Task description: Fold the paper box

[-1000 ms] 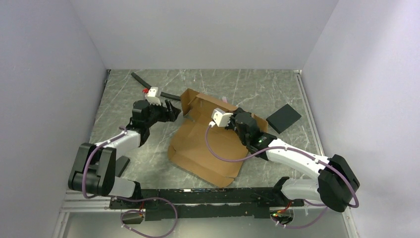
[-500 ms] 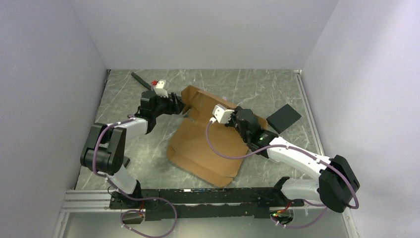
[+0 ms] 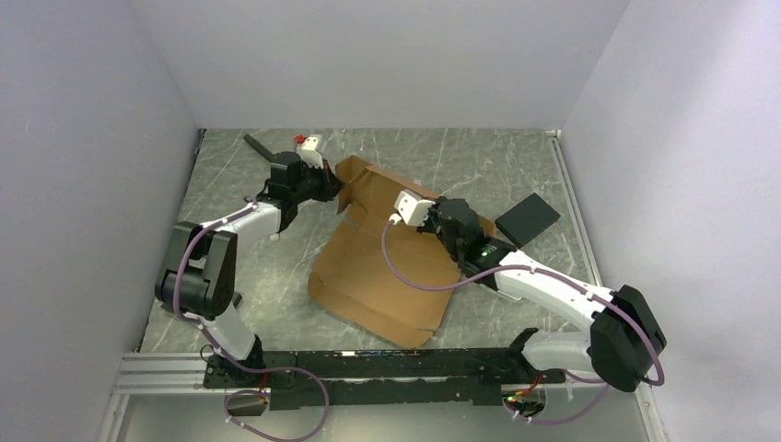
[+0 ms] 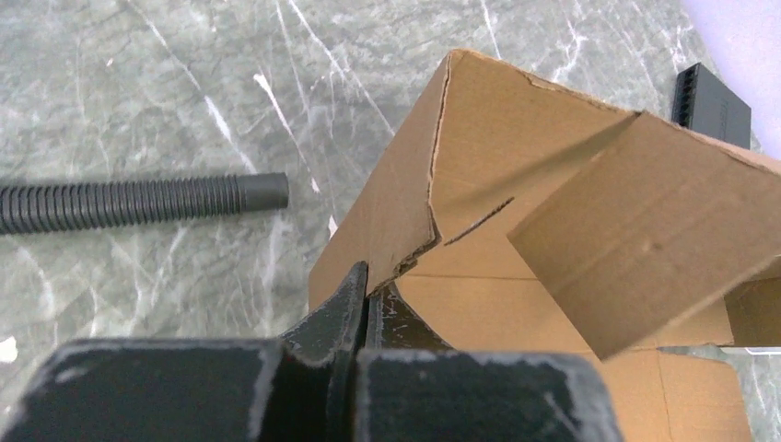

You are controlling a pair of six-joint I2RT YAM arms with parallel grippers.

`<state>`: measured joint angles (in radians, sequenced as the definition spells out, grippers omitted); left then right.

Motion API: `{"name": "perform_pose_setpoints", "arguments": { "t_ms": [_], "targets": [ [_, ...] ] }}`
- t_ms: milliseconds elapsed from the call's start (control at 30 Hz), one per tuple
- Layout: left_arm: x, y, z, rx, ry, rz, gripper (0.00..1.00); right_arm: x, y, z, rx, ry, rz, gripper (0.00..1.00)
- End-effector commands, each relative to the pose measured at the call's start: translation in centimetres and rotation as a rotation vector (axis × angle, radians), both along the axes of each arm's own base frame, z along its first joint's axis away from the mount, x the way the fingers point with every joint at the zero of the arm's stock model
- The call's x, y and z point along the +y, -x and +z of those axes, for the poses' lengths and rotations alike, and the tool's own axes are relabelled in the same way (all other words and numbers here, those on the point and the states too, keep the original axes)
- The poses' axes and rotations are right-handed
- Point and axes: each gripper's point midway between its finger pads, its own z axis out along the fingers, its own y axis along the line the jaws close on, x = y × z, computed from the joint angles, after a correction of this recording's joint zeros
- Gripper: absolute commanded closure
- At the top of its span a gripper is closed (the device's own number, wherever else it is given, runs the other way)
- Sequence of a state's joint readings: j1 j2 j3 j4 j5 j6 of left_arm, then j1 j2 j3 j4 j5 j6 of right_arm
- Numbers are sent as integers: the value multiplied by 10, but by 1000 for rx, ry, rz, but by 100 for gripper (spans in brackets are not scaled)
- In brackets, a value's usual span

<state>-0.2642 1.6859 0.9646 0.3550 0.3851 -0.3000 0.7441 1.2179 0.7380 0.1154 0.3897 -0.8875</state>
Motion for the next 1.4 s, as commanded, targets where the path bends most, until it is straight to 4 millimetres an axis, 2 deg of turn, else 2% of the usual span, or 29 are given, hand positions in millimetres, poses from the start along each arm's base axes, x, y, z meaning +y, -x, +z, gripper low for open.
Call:
{"name": "perform_pose_setpoints", "arguments": {
  "t_ms": [0,200,400,567,900,1100,1233,1367],
  "targets": [
    [-2,5,46,-38,2,-4,100,1,-4,-1,16,-28,-35,100],
    [-11,18,45,100,-4,-33,100,-1,-7,-5,17,-19,-55,100],
    [-13,36,32,273,9,-17,100,-5,-10,-3,10,-30,-74,100],
    [-9,49,27,342,25,30,100,-5,-9,-2,9,-44,-76,100],
    [-23,84,27,436,86,82,100,0,-4,2,16,-74,-43,100],
    [-25,102,7,481,46,111,100,7,5,1,45,-89,14,100],
    [-26,112,-7,501,57,128,100,13,15,-6,83,-89,69,100],
    [-32,118,-12,496,78,122,100,21,29,-15,123,-79,156,100]
  ]
}}
